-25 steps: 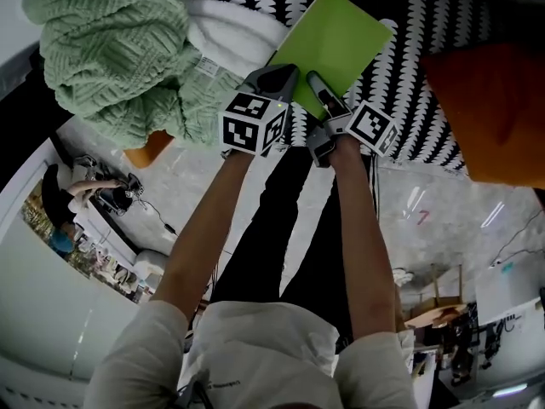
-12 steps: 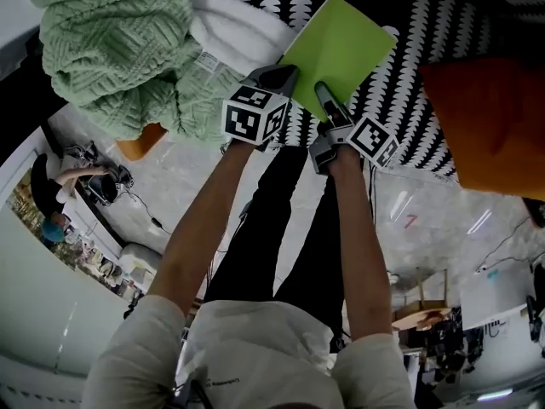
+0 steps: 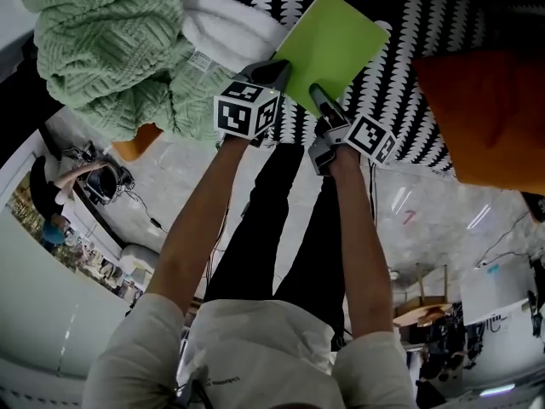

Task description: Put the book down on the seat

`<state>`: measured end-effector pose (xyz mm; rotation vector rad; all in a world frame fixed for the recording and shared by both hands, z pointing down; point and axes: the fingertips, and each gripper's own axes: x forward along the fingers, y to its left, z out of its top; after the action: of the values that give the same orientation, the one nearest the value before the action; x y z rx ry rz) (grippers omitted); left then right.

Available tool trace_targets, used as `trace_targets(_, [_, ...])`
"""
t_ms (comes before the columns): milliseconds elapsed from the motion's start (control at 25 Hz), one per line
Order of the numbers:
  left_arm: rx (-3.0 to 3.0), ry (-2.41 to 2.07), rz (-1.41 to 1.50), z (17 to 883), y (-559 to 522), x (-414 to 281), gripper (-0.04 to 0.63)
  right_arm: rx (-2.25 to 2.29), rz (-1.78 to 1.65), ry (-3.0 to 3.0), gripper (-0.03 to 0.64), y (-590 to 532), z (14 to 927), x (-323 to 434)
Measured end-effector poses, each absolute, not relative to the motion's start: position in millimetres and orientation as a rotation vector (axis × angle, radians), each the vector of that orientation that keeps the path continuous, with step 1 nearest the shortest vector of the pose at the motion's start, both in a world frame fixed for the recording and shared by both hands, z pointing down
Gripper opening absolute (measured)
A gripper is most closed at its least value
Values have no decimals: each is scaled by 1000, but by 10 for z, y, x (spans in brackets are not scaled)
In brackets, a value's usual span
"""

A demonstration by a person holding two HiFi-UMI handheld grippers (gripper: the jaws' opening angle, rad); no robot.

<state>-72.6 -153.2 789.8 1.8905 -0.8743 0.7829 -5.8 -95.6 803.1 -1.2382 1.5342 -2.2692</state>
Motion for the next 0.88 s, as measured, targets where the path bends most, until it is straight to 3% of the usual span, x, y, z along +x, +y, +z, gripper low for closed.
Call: trace_targets(880, [1847,-965,734,7783,-1606,-749,9,-1237,-2317,1758,186,-756,7842,228])
